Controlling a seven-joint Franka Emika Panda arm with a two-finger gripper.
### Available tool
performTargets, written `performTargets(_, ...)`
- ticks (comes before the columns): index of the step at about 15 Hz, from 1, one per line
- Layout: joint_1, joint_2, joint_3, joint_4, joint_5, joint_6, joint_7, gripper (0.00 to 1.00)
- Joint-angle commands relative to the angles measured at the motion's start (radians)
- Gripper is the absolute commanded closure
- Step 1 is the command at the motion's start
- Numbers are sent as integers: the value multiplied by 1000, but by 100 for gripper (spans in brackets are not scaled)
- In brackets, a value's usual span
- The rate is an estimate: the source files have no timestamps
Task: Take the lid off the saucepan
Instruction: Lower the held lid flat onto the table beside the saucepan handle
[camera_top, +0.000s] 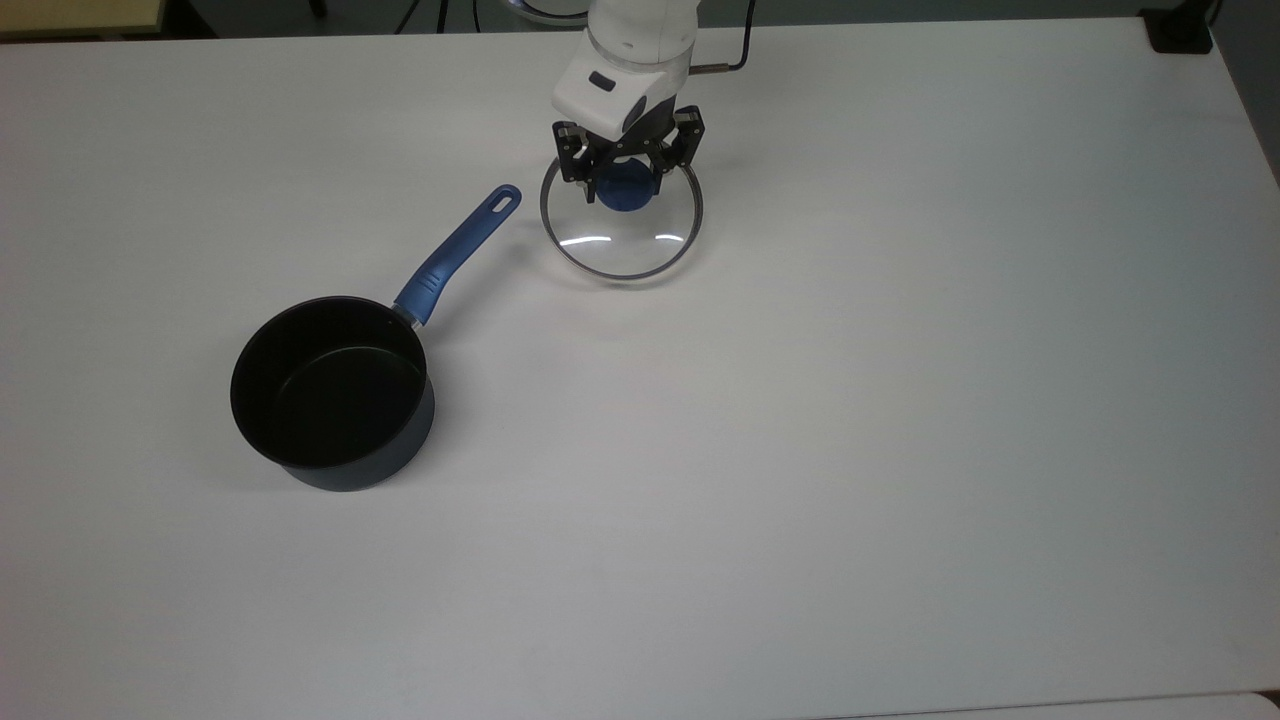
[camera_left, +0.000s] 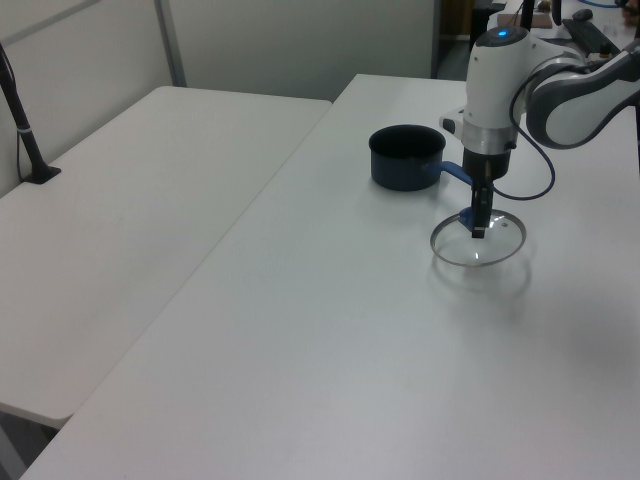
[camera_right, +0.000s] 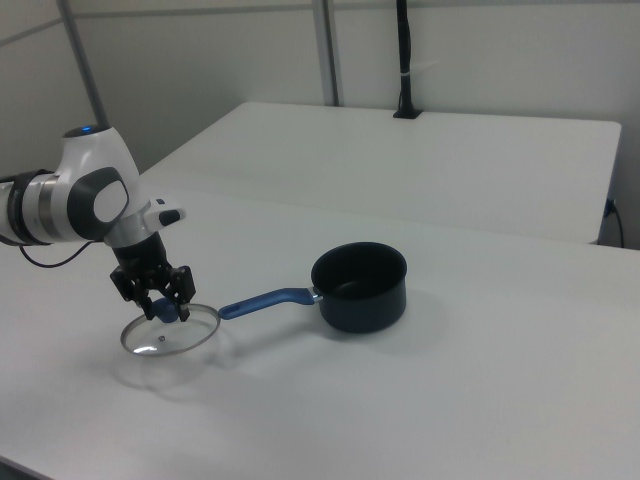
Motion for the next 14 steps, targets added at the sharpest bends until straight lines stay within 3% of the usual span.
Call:
performTargets(1,-59,-43,50,-63,-17,9,-32,32)
performTargets(14,-80,1,81,-86,-21,9,-34,33)
